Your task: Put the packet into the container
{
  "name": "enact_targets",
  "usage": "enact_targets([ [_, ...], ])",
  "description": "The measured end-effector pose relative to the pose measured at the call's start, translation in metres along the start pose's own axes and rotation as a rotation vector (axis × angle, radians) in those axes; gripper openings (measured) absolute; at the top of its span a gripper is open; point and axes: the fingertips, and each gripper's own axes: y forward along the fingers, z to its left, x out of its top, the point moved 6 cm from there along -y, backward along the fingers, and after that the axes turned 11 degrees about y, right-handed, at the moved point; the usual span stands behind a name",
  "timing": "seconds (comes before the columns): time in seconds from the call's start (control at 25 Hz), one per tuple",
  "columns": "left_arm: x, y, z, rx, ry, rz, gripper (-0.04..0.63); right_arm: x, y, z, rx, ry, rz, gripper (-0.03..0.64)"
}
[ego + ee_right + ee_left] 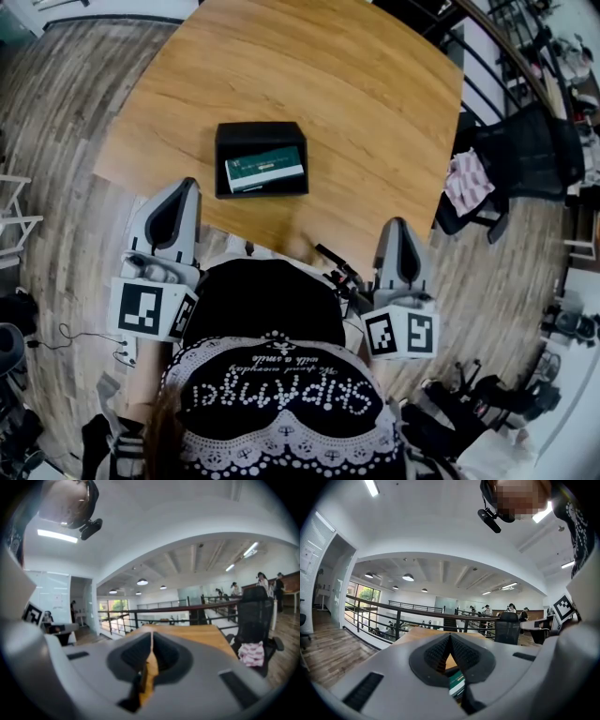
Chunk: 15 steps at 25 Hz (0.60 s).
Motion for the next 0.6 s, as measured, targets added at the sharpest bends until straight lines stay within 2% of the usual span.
enact_targets([
  [0.6,0.0006,0.0079,0.0025,0.004,0.022,0.011,0.032,0.0006,0.0081,0.0032,0.015,-0.006,0.008,0.035],
])
